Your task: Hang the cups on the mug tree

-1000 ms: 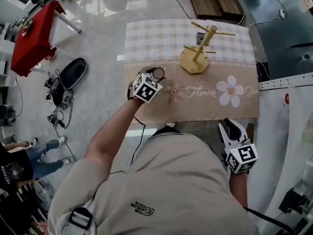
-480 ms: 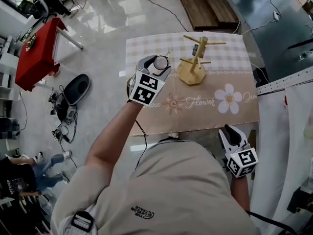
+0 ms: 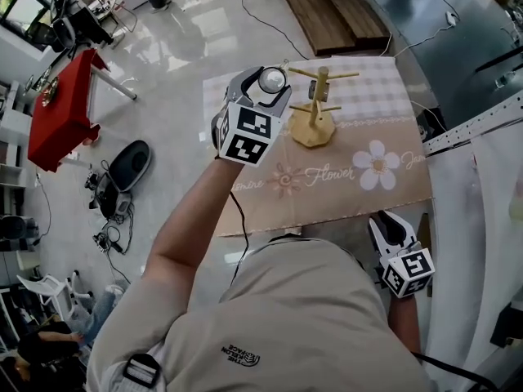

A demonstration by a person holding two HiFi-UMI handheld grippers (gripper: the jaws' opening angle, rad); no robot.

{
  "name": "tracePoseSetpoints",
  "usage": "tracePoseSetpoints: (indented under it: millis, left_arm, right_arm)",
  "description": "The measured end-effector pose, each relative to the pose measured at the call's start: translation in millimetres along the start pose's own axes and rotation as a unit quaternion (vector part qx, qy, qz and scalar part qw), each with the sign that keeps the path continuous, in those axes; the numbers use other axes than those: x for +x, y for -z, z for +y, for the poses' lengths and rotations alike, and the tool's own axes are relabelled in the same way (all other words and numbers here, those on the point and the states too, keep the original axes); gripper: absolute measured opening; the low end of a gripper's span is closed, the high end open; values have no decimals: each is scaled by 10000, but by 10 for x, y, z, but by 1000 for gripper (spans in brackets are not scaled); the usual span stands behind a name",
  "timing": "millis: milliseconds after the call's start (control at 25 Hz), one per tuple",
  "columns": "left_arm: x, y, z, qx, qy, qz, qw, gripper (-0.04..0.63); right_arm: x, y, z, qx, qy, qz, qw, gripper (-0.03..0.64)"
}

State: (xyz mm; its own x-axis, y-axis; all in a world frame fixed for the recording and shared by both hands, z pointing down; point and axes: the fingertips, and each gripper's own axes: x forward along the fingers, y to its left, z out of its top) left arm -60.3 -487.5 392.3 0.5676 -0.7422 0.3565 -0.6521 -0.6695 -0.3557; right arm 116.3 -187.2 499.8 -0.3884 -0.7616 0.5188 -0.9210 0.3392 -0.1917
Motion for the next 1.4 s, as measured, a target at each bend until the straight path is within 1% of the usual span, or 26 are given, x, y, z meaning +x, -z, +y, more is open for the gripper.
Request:
tracePoseSetpoints:
  millis: [440, 680, 880, 1000, 1120, 1320, 1400]
  left_arm:
    - [245, 53, -416, 399, 84, 86, 9991, 268]
    - [339, 56, -563, 588, -52, 89, 9982, 268]
    - [409, 148, -607, 482, -208, 203, 9984, 268]
    - [398, 176, -636, 489, -296, 282, 9980, 268]
    - [346, 206, -688, 413, -371, 362, 9978, 269]
    - [121, 247, -830, 127, -464, 430, 9979, 270]
    - [-28, 270, -934, -81, -469, 441, 9979, 270]
  right_arm:
    - [-227, 155, -125, 247, 231, 70, 9994, 114]
    - [-326, 200, -177, 254, 244, 26, 9994, 114]
    - [-429, 245, -235, 224, 219, -12, 9995, 114]
    - [-516, 275, -283, 278, 225, 20, 9994, 114]
    - [-602, 305, -338, 225, 158, -28, 9996, 114]
    - [-736, 403, -414, 193, -1, -12, 9998, 114]
    - [-774, 443, -443, 126, -113, -35, 9999, 114]
